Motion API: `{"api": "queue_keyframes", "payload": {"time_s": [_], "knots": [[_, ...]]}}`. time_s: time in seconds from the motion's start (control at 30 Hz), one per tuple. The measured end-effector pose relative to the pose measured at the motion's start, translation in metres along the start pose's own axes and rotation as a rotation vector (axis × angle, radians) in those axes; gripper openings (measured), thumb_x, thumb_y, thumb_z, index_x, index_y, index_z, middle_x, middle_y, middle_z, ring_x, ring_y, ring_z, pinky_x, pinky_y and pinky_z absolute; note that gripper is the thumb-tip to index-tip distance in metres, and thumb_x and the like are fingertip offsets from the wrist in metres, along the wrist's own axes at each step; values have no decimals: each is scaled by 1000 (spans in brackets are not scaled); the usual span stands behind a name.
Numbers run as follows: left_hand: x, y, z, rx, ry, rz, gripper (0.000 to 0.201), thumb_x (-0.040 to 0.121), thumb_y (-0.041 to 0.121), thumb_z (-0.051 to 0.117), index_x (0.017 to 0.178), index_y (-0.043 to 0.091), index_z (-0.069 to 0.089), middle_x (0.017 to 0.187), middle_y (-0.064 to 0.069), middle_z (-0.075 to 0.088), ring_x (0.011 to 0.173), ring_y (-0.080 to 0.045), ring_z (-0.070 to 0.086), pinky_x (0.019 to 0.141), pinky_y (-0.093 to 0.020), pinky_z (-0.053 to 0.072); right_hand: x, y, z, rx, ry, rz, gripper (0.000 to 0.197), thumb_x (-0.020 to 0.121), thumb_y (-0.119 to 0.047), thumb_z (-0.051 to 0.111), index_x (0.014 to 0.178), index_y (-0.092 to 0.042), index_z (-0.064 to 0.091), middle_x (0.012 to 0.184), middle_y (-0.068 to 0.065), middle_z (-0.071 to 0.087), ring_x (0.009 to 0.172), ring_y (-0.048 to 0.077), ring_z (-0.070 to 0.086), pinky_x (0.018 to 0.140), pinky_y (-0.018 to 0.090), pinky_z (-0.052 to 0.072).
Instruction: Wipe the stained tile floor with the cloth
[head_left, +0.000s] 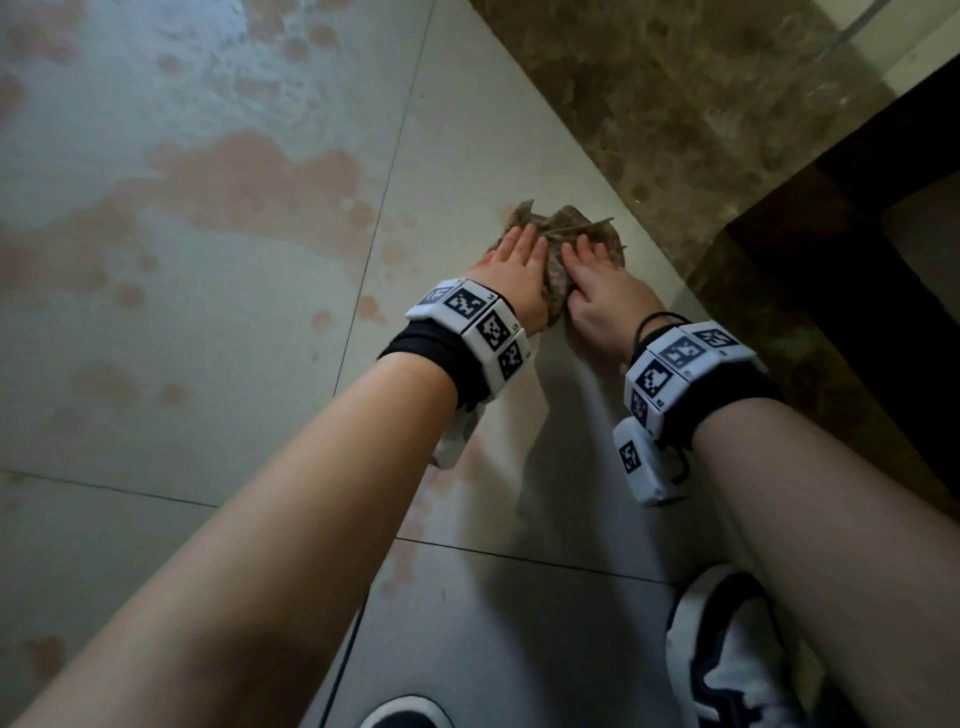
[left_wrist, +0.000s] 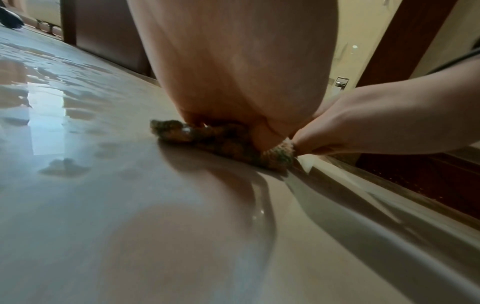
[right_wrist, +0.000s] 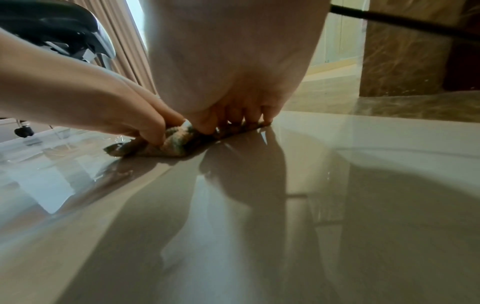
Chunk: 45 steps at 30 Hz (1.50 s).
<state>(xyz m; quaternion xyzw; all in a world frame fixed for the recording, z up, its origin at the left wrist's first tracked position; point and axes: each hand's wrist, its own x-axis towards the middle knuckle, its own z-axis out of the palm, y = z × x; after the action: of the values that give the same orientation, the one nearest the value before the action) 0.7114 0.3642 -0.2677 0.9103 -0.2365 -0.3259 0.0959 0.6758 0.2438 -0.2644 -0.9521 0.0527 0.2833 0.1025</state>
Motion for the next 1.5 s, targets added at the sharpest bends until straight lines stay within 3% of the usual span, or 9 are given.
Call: {"api": "queue_keyframes", "payload": {"time_s": [0.27,0.5,0.6,0.73,0.9,1.07,1.23,1.37,1.5], "knots": [[13,-8,-21,-94,-26,-70,66,97,20,34,153,8,2,161,-8,-7,150,-19,-6,121,-28,-1,25,-8,-21,-82,-60,-40,60,99,-17,29,154,-11,7,162,10,0,150,24,4,121,32,8],[14,-9,-29,-120,-26,-65,62,98,17,38,152,4,12,161,-14,2,150,-27,2,119,-29,5,29,-11,-32,-228,-126,-52,71,93,-16,42,154,-13,4,162,9,-1,150,23,7,122,34,12],[7,-13,-22,-101,-43,-60,63,97,17,40,152,5,12,161,-13,4,149,-28,4,120,-31,8,23,-18,-36,-349,-124,-77,66,95,-21,40,153,-14,11,161,10,10,146,26,22,119,36,24],[-19,-24,-21,-104,-55,-53,61,98,19,44,151,8,18,160,-13,8,148,-26,9,117,-30,13,4,-41,-30,-461,-81,-143,49,95,-25,40,142,-11,41,143,15,47,126,32,50,101,38,42],[-48,-37,2,-42,-81,-15,64,97,12,39,152,6,9,161,-15,0,150,-28,1,119,-30,4,-21,-56,-1,-441,-90,-144,61,90,-29,46,145,-5,31,144,18,40,128,35,48,100,39,41],[-80,-42,14,-100,-111,-39,65,97,11,38,153,9,5,161,-12,-6,150,-24,-4,119,-28,0,-50,-73,7,-540,-97,-256,57,87,-33,53,135,-1,46,132,18,54,119,34,56,95,37,46],[-99,-45,27,-118,-124,-37,63,98,12,37,153,9,6,161,-12,-5,150,-24,-4,119,-29,0,-62,-78,8,-573,-131,-277,61,86,-35,49,139,-4,41,133,17,54,119,33,57,95,37,47],[-112,-49,33,-106,-147,-23,65,98,11,38,153,11,6,161,-9,-6,150,-22,-5,119,-29,-1,-73,-86,14,-530,-159,-274,54,85,-32,49,134,-7,49,130,16,58,117,32,58,95,35,47],[-124,-53,35,-79,-171,-5,66,97,10,40,154,12,6,161,-9,-6,150,-20,-6,119,-28,-1,-80,-92,17,-544,-204,-311,39,87,-31,50,118,-11,60,118,15,64,108,32,62,81,31,46]]}}
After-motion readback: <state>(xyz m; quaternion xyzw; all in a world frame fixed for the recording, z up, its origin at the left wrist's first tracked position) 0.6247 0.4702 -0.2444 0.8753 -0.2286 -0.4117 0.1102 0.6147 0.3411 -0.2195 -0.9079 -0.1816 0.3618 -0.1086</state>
